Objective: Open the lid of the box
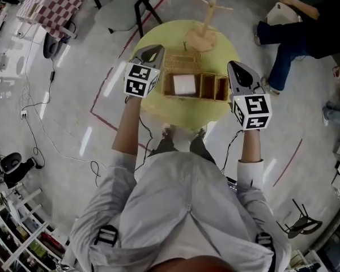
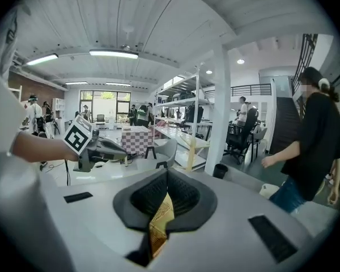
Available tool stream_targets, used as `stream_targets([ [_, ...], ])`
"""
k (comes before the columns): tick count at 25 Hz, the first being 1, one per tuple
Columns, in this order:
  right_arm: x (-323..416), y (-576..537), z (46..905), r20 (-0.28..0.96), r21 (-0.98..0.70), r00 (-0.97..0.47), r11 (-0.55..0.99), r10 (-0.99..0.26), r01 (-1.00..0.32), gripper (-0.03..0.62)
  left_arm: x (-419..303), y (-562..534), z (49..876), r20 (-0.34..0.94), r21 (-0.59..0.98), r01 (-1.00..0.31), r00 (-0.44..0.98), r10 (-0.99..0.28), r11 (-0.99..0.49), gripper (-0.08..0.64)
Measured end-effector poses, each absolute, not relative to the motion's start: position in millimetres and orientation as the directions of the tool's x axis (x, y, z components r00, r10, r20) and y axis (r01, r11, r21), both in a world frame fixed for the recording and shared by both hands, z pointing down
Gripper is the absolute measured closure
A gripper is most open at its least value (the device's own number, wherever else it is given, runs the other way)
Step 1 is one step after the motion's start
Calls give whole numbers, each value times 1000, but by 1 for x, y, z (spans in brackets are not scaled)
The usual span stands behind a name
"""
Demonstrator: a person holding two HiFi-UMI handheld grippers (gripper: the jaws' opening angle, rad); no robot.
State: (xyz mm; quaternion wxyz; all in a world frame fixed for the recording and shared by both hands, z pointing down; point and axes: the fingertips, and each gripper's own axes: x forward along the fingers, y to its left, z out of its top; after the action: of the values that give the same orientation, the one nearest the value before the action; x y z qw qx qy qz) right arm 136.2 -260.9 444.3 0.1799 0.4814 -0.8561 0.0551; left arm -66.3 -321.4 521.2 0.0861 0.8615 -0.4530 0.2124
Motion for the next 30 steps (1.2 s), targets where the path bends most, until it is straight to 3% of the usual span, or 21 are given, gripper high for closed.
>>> stream_targets([
  [19,107,-216,331,209,237,-512,552,-833,-800,571,-66,-239,358,184,-178,-810,530,-828,-559,528],
  [30,107,-210,314,191,213,-539,571,-820,-793,571,-58,-228,328,126,-202,-808,538,-833,-553,526],
])
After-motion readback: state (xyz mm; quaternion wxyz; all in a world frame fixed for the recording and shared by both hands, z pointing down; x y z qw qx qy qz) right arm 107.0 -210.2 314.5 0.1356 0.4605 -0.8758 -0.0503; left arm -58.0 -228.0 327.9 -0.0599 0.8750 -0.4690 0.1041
